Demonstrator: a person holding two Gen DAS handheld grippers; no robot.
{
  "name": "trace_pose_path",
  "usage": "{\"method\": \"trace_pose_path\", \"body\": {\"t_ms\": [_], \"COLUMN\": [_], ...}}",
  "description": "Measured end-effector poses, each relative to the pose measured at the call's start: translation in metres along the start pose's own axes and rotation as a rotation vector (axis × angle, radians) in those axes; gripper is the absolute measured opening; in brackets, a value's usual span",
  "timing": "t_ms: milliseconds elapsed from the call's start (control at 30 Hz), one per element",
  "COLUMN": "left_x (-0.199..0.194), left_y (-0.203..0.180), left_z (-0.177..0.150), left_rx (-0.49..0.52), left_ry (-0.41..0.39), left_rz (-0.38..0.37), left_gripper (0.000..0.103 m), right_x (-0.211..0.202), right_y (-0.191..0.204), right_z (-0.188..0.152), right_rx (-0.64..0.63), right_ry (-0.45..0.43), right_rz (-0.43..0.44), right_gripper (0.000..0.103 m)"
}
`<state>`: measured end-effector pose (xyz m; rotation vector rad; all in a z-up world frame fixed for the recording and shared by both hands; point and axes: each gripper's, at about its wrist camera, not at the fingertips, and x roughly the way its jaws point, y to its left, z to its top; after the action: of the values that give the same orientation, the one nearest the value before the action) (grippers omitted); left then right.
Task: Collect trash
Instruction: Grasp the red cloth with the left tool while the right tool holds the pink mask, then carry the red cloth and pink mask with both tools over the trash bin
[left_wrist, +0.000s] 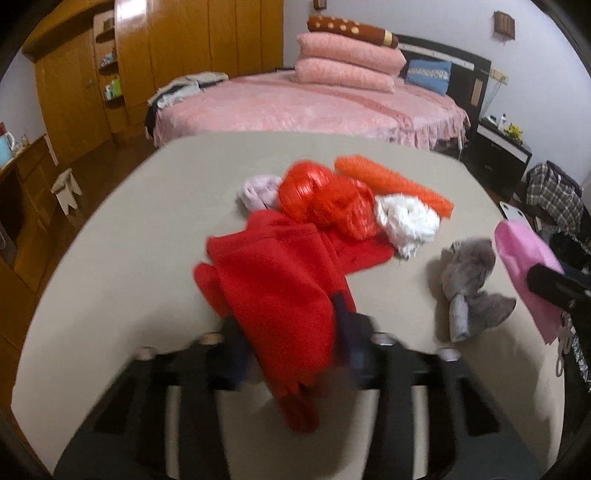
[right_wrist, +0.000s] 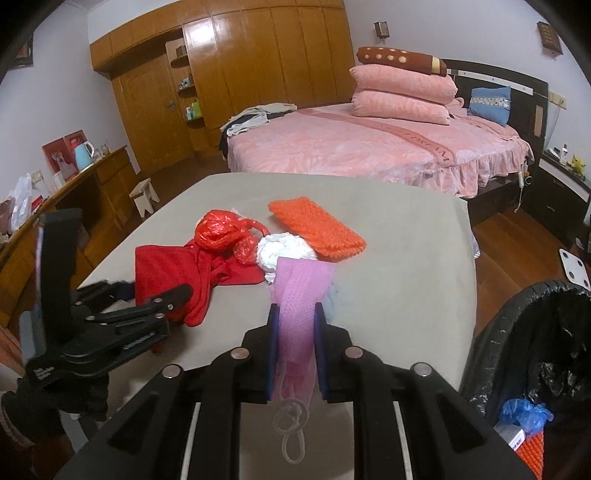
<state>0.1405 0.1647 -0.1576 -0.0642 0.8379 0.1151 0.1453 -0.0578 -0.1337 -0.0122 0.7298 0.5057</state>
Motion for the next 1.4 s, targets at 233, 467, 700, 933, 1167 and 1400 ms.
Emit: {"method": "trace_pose_path", "body": {"t_ms": [233, 467, 700, 933, 1167, 1400], "left_x": [-0.023, -0.049, -0.044, -0.035, -0.013, -0.017], "left_y": [0.008, 0.026, 0.035, 0.036, 0.037, 0.035], "left_z": [-0.006, -0.013, -0.023, -0.026, -0.019, -0.016], "left_rx": [-0.022, -0.047, -0.052, -0.066, -0.082, -0.089], "left_ry": [-0.051, -0.062, -0.025, -0.008, 0.05, 0.027], "left_rz": [0.007, 0.017, 0.033, 0.048, 0.058, 0.044], "left_gripper": [0.013, 0.013, 0.014, 0.061, 0.065, 0.016], "right_x": [-0.002, -0.001, 0.0, 0.001, -0.003, -0.015], "right_y": [-0.003, -0.007, -0.011, -0.012, -0.014, -0.016], "right_z": [0.0, -0.001, -0.004, -0.007, -0.005, -0.002], "right_rx": [0.006, 0.01, 0.01, 0.008, 0.009, 0.014], "right_ry": [-0.001, 0.003, 0.015, 0.023, 0.014, -0.007], "right_rz": [0.004, 0.007, -0.007, -0.015, -0.027, -0.033], "right_gripper": [0.017, 0.017, 0.017, 0.017, 0.017, 0.017]}}
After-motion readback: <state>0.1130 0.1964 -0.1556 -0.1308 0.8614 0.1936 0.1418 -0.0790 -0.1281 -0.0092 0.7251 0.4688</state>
